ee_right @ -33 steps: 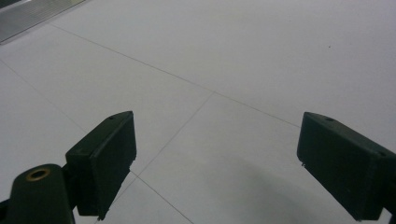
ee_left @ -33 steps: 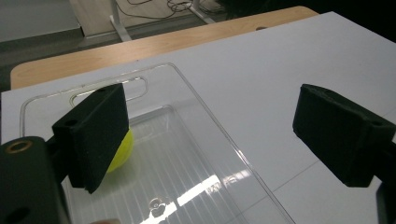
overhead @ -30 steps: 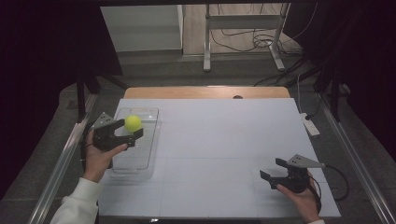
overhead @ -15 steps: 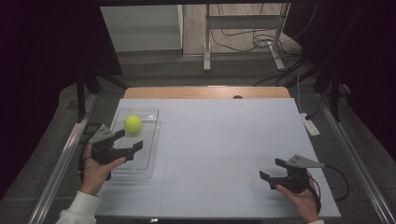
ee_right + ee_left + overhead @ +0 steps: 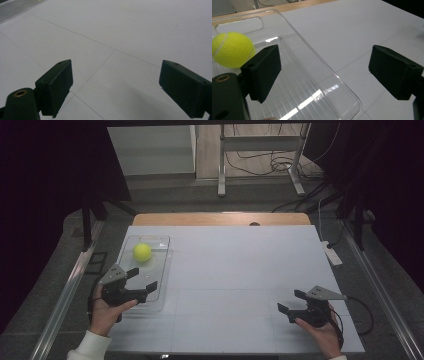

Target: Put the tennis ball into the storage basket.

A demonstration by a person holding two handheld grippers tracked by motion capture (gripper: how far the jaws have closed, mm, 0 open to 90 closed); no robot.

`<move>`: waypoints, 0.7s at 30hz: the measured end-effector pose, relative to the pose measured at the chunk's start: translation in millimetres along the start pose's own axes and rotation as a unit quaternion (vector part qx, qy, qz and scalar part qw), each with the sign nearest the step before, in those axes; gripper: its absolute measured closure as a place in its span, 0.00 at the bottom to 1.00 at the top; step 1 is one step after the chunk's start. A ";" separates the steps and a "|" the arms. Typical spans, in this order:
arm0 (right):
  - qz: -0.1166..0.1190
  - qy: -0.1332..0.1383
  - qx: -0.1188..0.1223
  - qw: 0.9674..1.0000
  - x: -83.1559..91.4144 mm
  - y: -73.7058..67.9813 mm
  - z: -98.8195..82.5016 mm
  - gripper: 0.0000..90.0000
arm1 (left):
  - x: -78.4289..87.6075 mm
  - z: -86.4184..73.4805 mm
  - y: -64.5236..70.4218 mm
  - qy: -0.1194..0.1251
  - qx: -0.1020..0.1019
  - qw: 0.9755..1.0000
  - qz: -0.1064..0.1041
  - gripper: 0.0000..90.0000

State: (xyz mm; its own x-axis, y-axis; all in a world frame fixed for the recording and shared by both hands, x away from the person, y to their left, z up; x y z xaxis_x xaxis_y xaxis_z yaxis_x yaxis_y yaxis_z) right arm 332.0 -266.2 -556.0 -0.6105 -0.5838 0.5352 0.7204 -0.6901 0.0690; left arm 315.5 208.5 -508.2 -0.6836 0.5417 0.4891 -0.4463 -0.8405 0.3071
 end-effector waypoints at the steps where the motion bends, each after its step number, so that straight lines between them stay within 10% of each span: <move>1: -0.001 0.001 0.000 1.000 0.3 0.2 0.0 0.13 | -0.1 -2.2 0.9 -0.002 -0.001 1.000 -0.001 0.13; 21: 0.001 0.004 -0.004 1.000 1.4 0.5 0.2 0.14 | -4.0 -33.4 10.8 -0.025 -0.015 0.999 -0.016 0.13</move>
State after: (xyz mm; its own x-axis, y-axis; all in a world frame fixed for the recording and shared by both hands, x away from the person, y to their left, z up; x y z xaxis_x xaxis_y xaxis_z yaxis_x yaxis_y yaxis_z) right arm 331.5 -267.3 -555.0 -0.6114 -0.5893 0.5282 0.7196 -0.6916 0.0614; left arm 294.1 197.6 -534.1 -0.6396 0.5671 0.5190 -0.4854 -0.8215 0.2993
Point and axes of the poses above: each handheld gripper's, and its own axes: x roughly backward along the jaws, z roughly out of its top, y roughly to its right, the point moved 8 cm from there along -x, roughly forward along the jaws, and after that the axes turned 12 degrees about x, right-handed, at the moved point
